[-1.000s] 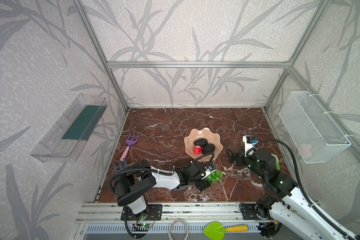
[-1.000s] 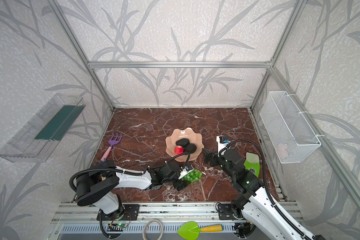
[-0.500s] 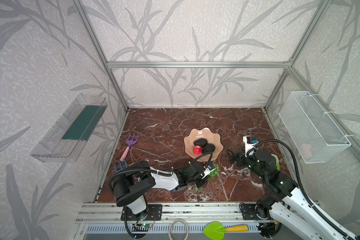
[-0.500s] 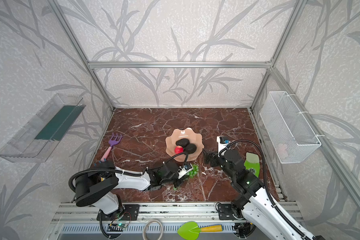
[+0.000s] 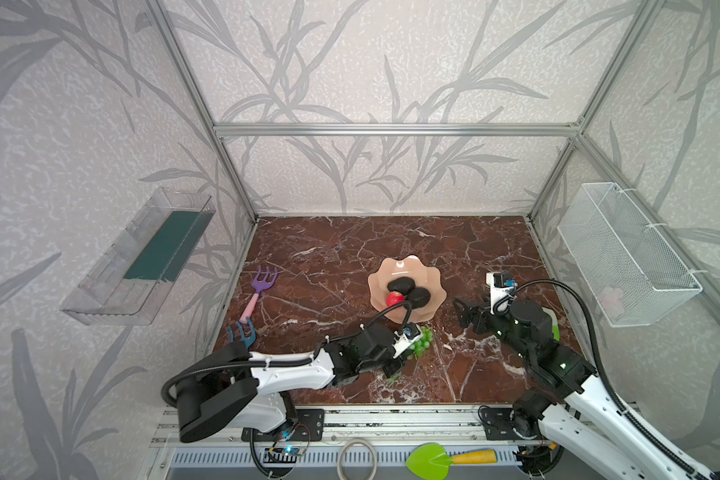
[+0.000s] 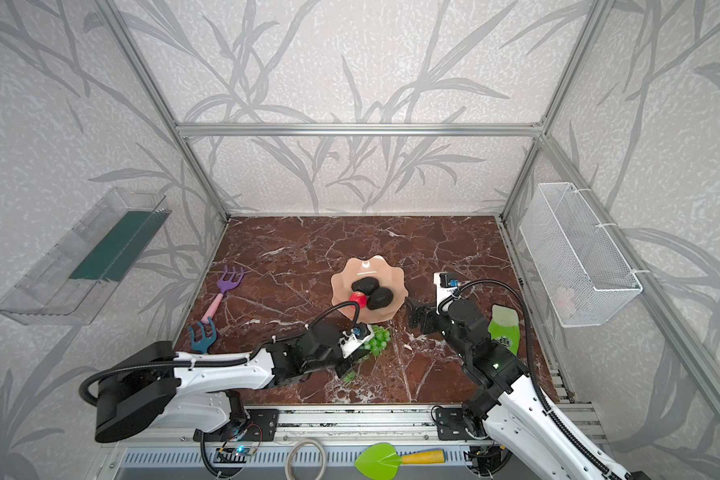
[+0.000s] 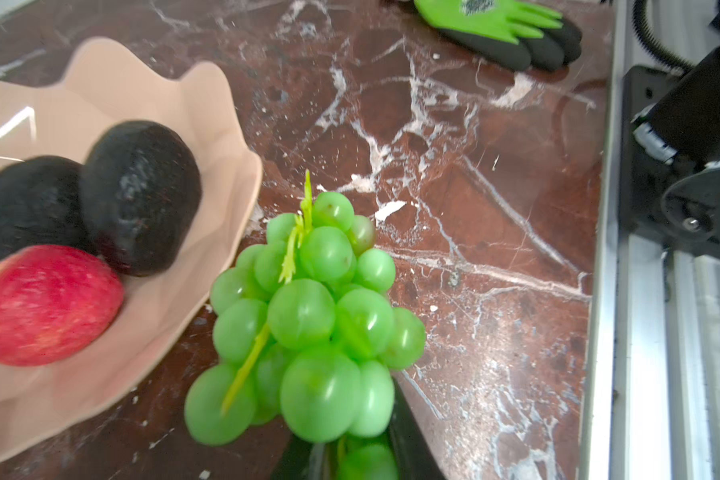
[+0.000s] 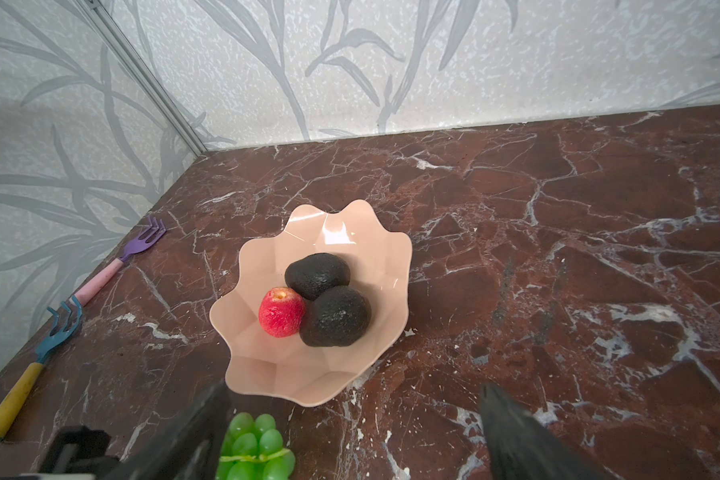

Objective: Place and organize the fake fruits in the fruit bowl
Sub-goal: 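Lift the grapes over the bowl and lay them on the fruit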

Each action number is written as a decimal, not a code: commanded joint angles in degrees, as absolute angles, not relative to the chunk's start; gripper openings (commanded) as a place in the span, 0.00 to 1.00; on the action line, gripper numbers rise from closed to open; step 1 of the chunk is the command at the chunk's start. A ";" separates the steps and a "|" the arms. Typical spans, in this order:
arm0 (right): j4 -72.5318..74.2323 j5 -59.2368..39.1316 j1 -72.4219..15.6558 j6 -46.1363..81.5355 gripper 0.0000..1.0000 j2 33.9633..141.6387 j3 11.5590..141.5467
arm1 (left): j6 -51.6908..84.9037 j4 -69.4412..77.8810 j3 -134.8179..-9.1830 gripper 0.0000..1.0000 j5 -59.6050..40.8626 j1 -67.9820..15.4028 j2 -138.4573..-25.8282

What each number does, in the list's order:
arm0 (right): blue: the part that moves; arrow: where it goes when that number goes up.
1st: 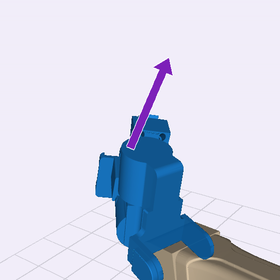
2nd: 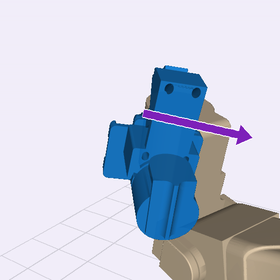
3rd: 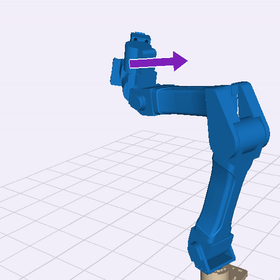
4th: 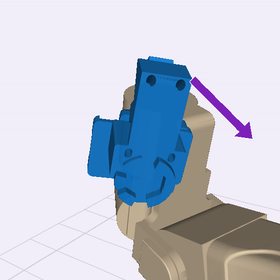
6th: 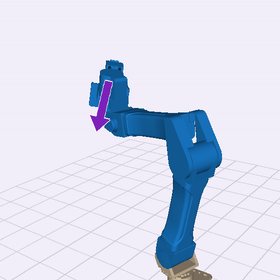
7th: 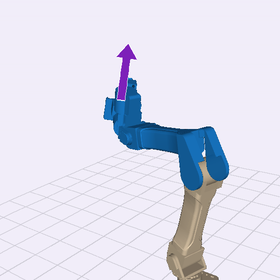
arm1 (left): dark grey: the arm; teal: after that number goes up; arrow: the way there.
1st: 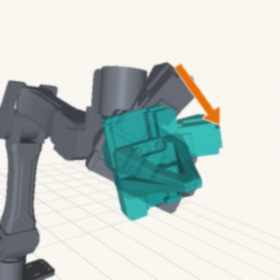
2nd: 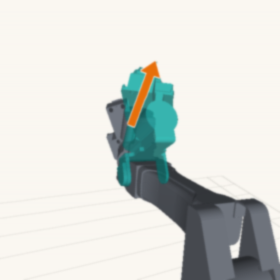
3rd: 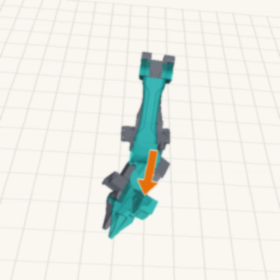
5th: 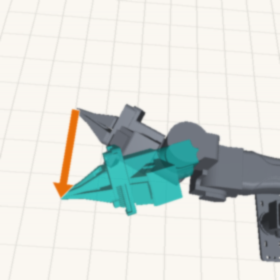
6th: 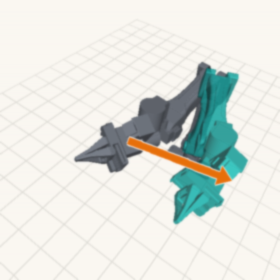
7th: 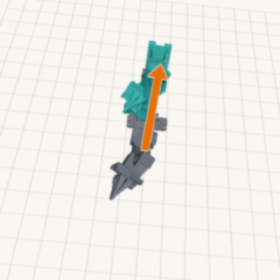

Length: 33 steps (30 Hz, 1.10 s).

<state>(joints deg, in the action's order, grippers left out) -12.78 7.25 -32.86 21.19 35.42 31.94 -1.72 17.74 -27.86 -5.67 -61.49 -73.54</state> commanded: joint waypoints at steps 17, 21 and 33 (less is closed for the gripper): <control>-12.06 6.86 -32.56 21.99 0.93 34.35 31.43 | -2.94 28.45 -30.92 0.28 6.38 -49.61 -59.59; -13.53 7.03 -32.59 21.57 0.93 33.45 31.79 | -3.91 37.87 -33.32 0.28 5.56 -47.65 -67.93; -16.80 7.82 -32.47 21.30 0.94 30.54 32.10 | -2.86 53.95 -39.68 0.28 0.66 -43.65 -90.86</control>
